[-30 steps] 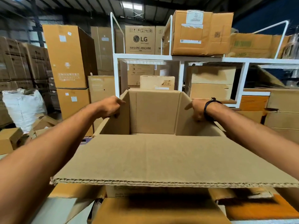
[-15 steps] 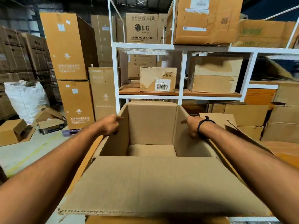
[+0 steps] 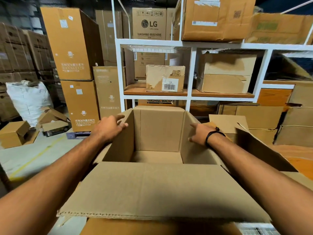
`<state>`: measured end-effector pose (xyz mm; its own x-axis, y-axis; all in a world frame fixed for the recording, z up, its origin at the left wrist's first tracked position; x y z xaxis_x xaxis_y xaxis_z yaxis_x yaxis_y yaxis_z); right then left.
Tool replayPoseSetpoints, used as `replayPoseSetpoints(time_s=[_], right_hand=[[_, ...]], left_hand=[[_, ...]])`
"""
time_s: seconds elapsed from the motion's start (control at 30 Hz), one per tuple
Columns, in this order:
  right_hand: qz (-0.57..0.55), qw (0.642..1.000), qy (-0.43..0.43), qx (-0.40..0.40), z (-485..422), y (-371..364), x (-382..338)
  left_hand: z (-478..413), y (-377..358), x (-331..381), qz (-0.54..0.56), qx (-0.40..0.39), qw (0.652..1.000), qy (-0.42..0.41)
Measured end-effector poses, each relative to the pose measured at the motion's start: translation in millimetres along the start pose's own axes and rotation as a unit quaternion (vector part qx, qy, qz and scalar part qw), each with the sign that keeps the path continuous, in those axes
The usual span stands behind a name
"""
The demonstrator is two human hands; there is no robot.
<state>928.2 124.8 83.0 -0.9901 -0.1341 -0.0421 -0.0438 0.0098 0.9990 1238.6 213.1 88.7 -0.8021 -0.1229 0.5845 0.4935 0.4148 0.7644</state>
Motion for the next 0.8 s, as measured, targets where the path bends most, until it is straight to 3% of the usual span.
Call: replayPoseSetpoints(time_s=[0.1,0.23,0.37,0.43,0.5,0.63,0.8], right_hand=[[-0.103,0.994,0.005,0.031,10.2,7.4,13.2],[-0.221,0.972,0.063,0.050,40.2,22.1,33.5],[-0.209,0.974,0.090,0.009,64.4,8.1,49.1],[-0.232,0.967,0.100,-0.014,69.1,-6.9,51.1],[-0.326,0.939,0.099,-0.036,67.5,-22.2,51.3],[-0.501,0.860,0.081,-0.057,61.3,-44.2,49.8],[-0.531,0.842,0.083,-0.048,65.8,-49.1,47.5]], left_hand=[[15.6,8.9,10.3,0.048,0.007,0.999,-0.012],[36.5,21.7,19.6,0.124,-0.065,0.990,-0.007],[53.3,13.8,2.5,0.132,-0.143,0.980,0.051],[57.3,7.7,-7.2,0.199,-0.141,0.967,0.071],[57.2,2.8,-13.5,0.279,-0.134,0.947,0.086],[54.2,-4.4,-20.3,0.331,-0.123,0.931,0.093],[56.6,-5.1,-20.6,0.369,-0.126,0.915,0.105]])
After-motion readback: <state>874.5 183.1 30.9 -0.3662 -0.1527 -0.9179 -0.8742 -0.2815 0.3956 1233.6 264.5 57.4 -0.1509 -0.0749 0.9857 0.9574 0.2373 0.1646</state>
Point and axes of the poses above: each hand's wrist, its own z-axis away from the middle knuckle, its own y-axis out of the back of the hand, x = y × z, the point moved 1 cm from there along -z, towards the middle knuckle, and after that the axes turned 9 degrees about z, right-handed, at the moved point
